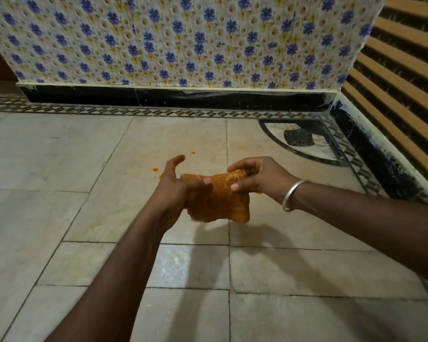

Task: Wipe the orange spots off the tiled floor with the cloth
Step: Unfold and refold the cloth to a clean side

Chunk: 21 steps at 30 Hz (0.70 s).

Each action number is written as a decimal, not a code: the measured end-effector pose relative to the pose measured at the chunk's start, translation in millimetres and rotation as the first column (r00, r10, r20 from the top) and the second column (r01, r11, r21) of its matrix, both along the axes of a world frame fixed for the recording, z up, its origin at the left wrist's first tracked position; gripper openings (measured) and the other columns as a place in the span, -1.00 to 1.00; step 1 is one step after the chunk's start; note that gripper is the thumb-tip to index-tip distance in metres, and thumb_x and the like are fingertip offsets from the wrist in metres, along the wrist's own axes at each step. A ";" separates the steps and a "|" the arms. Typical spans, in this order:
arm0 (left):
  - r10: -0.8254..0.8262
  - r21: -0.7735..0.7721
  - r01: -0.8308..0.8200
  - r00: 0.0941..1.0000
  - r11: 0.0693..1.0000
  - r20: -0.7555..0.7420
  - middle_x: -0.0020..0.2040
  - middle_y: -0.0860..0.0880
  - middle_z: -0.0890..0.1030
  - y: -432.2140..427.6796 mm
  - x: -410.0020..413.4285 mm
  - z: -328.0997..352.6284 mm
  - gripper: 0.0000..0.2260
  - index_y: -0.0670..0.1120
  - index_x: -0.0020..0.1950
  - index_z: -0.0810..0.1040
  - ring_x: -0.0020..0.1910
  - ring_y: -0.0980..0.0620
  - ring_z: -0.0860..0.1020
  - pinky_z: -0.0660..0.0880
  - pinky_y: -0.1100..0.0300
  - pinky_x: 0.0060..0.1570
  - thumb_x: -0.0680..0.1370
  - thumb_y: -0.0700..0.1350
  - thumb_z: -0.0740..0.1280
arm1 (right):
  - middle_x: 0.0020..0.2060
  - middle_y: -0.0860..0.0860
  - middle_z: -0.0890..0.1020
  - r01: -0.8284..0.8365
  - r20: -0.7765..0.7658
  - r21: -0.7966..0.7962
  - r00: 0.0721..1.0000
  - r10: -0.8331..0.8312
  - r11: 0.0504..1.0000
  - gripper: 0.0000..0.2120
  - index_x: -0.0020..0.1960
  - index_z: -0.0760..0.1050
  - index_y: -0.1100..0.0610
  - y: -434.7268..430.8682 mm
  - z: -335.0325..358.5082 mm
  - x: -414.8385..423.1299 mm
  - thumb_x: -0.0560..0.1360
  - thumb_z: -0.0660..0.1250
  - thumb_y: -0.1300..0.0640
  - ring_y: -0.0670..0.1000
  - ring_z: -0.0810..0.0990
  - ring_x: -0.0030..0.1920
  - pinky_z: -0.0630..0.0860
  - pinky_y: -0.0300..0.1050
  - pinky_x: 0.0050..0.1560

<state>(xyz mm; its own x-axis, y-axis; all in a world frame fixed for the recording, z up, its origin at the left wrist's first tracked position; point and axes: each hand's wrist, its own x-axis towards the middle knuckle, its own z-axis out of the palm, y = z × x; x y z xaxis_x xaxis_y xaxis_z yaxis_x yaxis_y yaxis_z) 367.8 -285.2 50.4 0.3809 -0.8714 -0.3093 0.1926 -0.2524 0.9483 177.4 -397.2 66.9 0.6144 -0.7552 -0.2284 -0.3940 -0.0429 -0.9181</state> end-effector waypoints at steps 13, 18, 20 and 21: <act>-0.227 0.033 0.250 0.806 0.968 0.547 0.02 -0.11 0.66 -50.8 33.9 66.5 -0.81 -0.14 0.10 0.63 0.10 -0.10 0.64 0.58 0.10 0.00 0.54 -0.10 0.50 | 0.07 0.05 0.58 -0.009 -0.164 -0.385 0.985 -0.059 0.923 -0.81 0.12 0.54 0.11 -36.8 61.9 24.7 0.56 0.40 0.06 0.06 0.57 0.09 0.56 0.01 0.12; -0.252 -0.124 0.304 0.913 0.944 0.320 0.19 -0.11 0.66 -71.1 62.2 120.7 -0.64 -0.12 0.28 0.56 0.21 -0.15 0.62 0.59 -0.12 0.21 0.53 -0.07 0.51 | 0.09 0.06 0.61 0.081 -0.044 -0.191 0.995 -0.091 0.978 -0.77 0.27 0.44 0.11 -44.1 139.9 45.8 0.63 0.28 0.11 0.05 0.64 0.06 0.64 -0.10 -0.09; -0.214 -0.168 0.252 0.953 0.953 0.213 0.22 -0.08 0.66 -76.8 71.2 128.9 -0.55 -0.09 0.33 0.55 0.20 -0.11 0.63 0.61 -0.08 0.15 0.49 -0.03 0.55 | 0.12 0.05 0.59 0.095 -0.091 -0.256 0.988 -0.122 0.962 -0.77 0.27 0.43 0.02 -47.0 166.1 56.9 0.63 0.29 0.08 0.07 0.64 0.07 0.65 -0.07 -0.07; -0.195 -0.182 0.217 0.972 0.959 0.127 0.22 -0.07 0.67 -79.8 72.2 128.7 -0.51 -0.08 0.35 0.54 0.20 -0.10 0.63 0.62 -0.05 0.11 0.48 -0.01 0.56 | 0.13 0.05 0.58 0.110 -0.106 -0.274 0.984 -0.143 0.956 -0.75 0.29 0.42 0.00 -48.7 177.3 61.2 0.62 0.29 0.07 0.07 0.64 0.08 0.64 -0.07 -0.07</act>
<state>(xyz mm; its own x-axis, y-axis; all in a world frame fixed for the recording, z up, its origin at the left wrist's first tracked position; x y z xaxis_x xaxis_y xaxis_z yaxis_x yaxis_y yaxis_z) 440.0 -365.0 179.1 0.2084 -0.9735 -0.0947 0.0509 -0.0859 0.9950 238.6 -445.9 244.2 0.4895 -0.8686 -0.0768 -0.5215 -0.2210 -0.8241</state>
